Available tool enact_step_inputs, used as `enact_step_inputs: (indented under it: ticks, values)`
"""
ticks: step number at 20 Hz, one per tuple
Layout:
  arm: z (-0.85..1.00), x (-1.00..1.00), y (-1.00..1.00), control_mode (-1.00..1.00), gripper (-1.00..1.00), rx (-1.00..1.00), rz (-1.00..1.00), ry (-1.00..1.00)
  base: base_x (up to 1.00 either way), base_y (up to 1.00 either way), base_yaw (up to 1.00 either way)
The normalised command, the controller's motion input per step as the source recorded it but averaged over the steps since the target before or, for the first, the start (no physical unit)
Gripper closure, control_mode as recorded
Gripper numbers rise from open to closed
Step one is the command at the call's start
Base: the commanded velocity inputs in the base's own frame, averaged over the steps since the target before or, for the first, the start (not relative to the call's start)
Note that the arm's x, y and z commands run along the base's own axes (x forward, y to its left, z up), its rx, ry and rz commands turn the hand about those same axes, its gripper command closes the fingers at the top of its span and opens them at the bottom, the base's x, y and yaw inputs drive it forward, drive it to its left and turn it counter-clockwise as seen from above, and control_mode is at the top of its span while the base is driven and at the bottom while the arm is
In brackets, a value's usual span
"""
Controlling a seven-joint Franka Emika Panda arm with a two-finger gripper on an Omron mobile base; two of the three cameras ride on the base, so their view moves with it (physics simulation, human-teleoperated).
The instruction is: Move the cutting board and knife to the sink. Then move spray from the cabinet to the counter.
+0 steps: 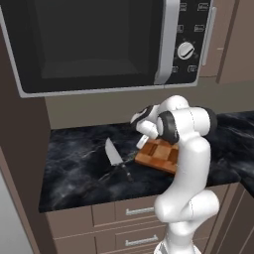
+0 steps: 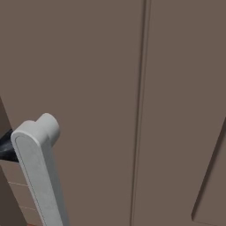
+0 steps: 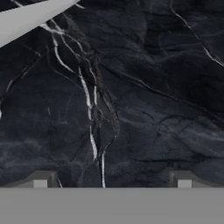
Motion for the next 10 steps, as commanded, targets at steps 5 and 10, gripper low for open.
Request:
enact_step_inputs:
  ticks: [5, 10]
  values:
    - [-0.54, -0.62, -0.48, -1.00, -1.00, 0.00, 0.00, 0.01, 0.00, 0.00, 0.00]
    - [-0.54, -0.65, -0.43, -1.00, -1.00, 0.00, -0.01, 0.04, 0.00, 0.00, 0.00]
